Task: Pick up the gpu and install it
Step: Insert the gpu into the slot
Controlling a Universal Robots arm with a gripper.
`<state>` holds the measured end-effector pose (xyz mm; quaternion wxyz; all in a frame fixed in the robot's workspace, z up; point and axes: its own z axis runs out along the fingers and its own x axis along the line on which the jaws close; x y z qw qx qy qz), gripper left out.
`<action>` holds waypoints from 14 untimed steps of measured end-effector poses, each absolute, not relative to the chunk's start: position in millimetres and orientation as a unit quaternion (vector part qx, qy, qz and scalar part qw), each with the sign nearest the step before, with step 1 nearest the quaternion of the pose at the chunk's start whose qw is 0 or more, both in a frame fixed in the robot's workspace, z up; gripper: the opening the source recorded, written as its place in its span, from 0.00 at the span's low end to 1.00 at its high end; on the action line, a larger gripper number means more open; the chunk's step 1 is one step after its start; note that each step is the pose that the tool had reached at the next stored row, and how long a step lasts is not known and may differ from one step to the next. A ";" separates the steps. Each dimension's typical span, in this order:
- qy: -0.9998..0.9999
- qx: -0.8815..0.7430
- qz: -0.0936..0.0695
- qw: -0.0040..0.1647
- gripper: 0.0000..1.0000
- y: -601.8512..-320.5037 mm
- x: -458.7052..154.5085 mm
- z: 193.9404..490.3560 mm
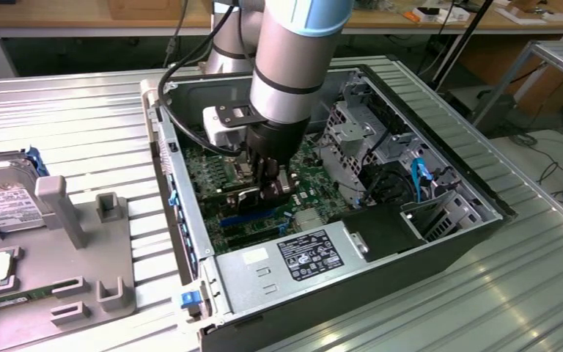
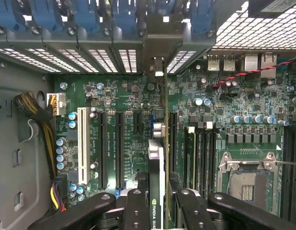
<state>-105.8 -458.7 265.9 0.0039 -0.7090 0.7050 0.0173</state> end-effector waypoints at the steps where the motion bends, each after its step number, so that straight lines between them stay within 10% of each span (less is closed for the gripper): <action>1: 0.705 -0.709 0.017 0.004 0.27 -458.7 -105.8 265.9; 14: 0.706 -0.708 0.017 0.004 0.27 -461.0 -105.8 265.8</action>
